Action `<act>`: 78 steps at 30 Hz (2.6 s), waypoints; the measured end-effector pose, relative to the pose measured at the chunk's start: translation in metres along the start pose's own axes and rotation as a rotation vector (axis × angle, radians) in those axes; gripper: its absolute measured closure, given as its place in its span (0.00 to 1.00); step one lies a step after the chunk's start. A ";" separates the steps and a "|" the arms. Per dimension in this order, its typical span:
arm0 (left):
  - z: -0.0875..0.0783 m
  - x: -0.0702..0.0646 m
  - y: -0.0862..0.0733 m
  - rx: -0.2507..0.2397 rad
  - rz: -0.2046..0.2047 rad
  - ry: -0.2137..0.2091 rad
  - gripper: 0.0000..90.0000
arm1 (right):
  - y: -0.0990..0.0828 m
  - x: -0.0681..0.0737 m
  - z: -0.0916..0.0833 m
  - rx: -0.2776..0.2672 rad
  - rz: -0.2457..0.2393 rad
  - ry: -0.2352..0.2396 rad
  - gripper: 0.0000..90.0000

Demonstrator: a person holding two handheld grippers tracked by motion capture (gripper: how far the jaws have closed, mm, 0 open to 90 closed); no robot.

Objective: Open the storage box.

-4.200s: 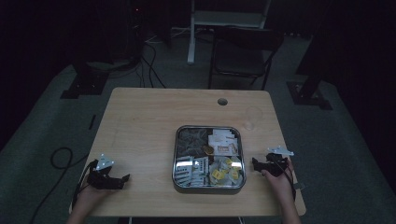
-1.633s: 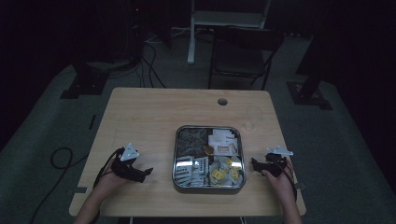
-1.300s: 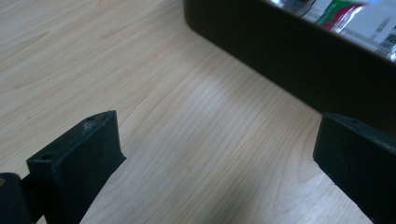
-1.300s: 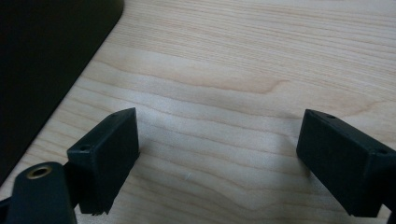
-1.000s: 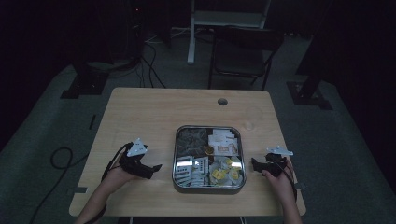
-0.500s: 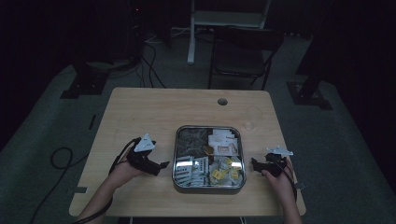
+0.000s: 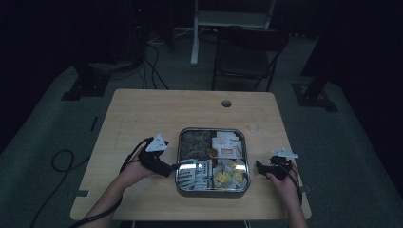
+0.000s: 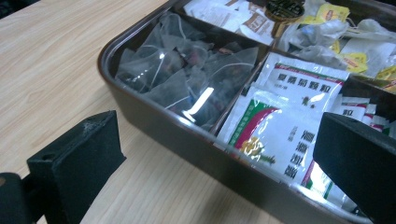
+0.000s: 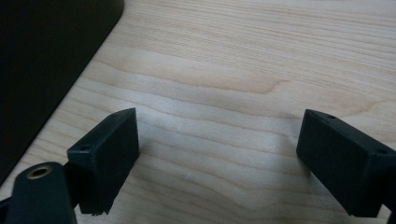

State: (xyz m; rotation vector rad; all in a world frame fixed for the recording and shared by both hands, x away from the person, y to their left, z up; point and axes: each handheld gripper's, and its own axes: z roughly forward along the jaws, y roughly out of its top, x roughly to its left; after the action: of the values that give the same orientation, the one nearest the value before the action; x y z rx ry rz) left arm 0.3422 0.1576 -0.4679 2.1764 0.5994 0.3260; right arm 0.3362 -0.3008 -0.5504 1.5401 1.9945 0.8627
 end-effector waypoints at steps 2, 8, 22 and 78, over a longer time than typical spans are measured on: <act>0.003 -0.002 0.003 0.000 0.007 -0.007 0.02 | 0.000 0.000 0.000 0.000 0.000 0.000 0.14; 0.013 -0.006 0.010 0.000 0.022 -0.029 0.02 | 0.000 0.000 0.000 0.000 0.000 0.000 0.14; 0.036 -0.015 0.020 0.009 0.044 -0.079 0.02 | 0.000 0.000 0.000 -0.001 0.000 0.000 0.14; 0.108 -0.038 0.076 0.098 0.122 -0.173 0.51 | 0.000 0.000 0.000 -0.001 0.002 0.000 0.14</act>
State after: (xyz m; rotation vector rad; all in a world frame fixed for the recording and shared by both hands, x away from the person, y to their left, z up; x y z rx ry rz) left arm 0.3789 0.0252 -0.4756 2.3115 0.3949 0.1732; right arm 0.3362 -0.3007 -0.5504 1.5414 1.9927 0.8640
